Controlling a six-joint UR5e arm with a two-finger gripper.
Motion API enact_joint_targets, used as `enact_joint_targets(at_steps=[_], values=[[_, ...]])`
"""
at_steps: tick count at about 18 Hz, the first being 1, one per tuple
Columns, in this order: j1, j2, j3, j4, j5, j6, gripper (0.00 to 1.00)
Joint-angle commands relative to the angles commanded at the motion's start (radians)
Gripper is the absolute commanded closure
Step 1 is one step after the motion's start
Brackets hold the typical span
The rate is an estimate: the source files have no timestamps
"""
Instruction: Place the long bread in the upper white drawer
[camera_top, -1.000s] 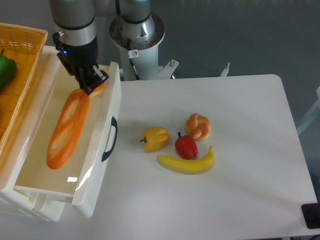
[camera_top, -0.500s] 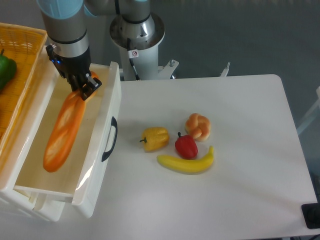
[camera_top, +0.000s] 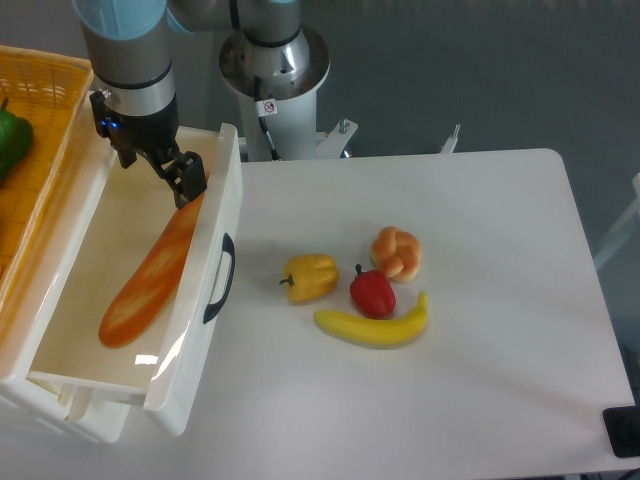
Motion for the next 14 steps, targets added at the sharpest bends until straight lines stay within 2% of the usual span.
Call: enact_joint_targets(at_steps=[2, 5, 7, 9, 14], values=[[0.055, -0.002, 0.003, 0.055, -0.002, 0.0, 0.0], [0.12, -0.003, 0.006, 0.178, -0.002, 0.0, 0.0], [0.17, -0.003, 0.006, 0.236, -0.003, 0.005, 0.0], [0.213, -0.023, 0.005, 0.247, -0.002, 0.017, 0.0], [0.357, -0.113, 0.003, 0.253, -0.002, 0.116, 0.0]])
